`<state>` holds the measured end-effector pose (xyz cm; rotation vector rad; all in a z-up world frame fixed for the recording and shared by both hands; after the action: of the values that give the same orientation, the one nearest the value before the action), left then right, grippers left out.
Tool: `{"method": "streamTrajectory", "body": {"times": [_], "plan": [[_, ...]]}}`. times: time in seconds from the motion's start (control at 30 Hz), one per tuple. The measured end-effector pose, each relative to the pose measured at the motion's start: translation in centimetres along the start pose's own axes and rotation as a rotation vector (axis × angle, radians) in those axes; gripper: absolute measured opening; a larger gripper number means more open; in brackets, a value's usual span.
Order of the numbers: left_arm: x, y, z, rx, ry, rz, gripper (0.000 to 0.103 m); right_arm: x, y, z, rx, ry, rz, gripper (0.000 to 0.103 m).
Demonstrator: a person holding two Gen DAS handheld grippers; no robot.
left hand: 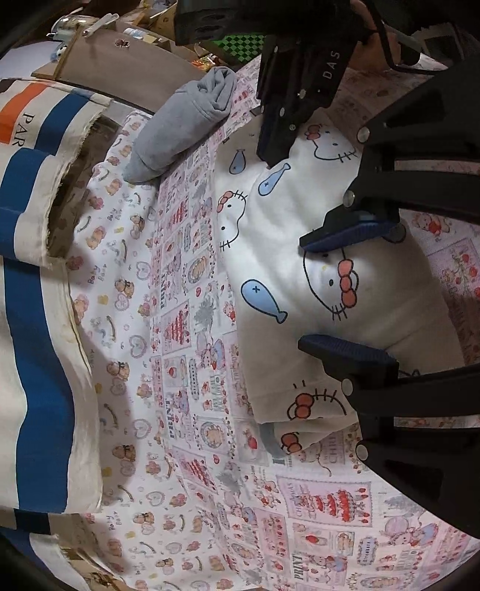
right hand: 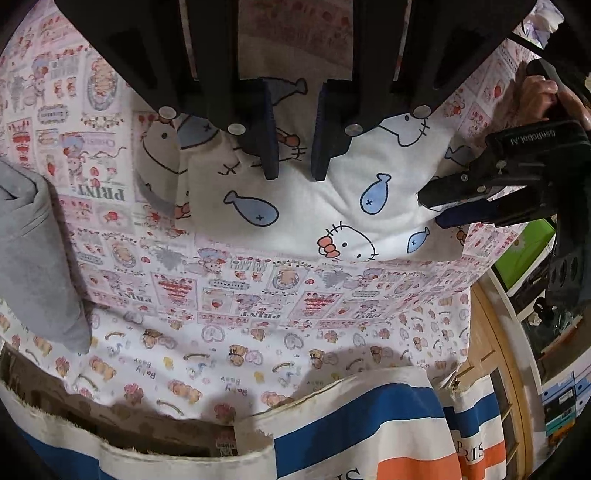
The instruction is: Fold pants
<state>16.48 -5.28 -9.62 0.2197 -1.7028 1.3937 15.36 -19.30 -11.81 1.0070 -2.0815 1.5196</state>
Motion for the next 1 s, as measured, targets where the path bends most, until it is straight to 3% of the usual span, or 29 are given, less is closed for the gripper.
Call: {"method": "streamTrajectory", "body": {"times": [0.27, 0.33, 0.4, 0.47, 0.57, 0.63, 0.7, 0.83, 1.0], "plan": [[0.8, -0.1, 0.0, 0.0, 0.001, 0.014, 0.047, 0.6, 0.0, 0.1, 0.002, -0.051, -0.006, 0.02], [2.1, -0.1, -0.2, -0.014, -0.015, 0.04, 0.049, 1.5, 0.0, 0.6, -0.01, -0.063, 0.002, 0.027], [3.3, -0.1, -0.5, -0.015, -0.027, 0.062, 0.058, 2.8, -0.4, 1.4, -0.033, -0.074, 0.04, 0.054], [4.4, 0.1, -1.4, 0.007, -0.016, 0.072, 0.064, 4.5, -1.2, 2.6, -0.062, -0.062, 0.102, 0.066], [5.4, 0.3, -3.0, 0.047, -0.02, 0.073, 0.076, 6.0, -2.0, 4.2, -0.082, -0.048, 0.135, 0.07], [5.6, 0.4, -4.2, 0.078, -0.024, 0.069, 0.076, 6.5, -2.4, 5.5, -0.119, -0.046, 0.137, 0.075], [5.3, 0.8, -5.1, 0.126, 0.023, 0.047, 0.081, 6.6, -2.5, 6.8, -0.175, -0.061, 0.122, 0.076], [3.8, 1.7, -5.6, 0.238, 0.218, -0.021, 0.082, 5.2, -1.7, 8.5, -0.262, -0.121, 0.033, 0.076], [2.2, 2.1, -5.8, 0.297, 0.295, -0.054, 0.082, 3.0, -0.5, 9.0, -0.306, -0.163, -0.054, 0.076]]}}
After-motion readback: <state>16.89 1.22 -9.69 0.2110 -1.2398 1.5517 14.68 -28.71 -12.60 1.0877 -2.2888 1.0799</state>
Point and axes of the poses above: each gripper's, at about its wrist camera, not at the fingertips, and x roughly against the way its jaws point, z to its right, y to its underside, the point moved 9 cm from there along -x, roughly the way its jaws point, and after that the axes turned 11 degrees about -x, right-handed, at the moved point
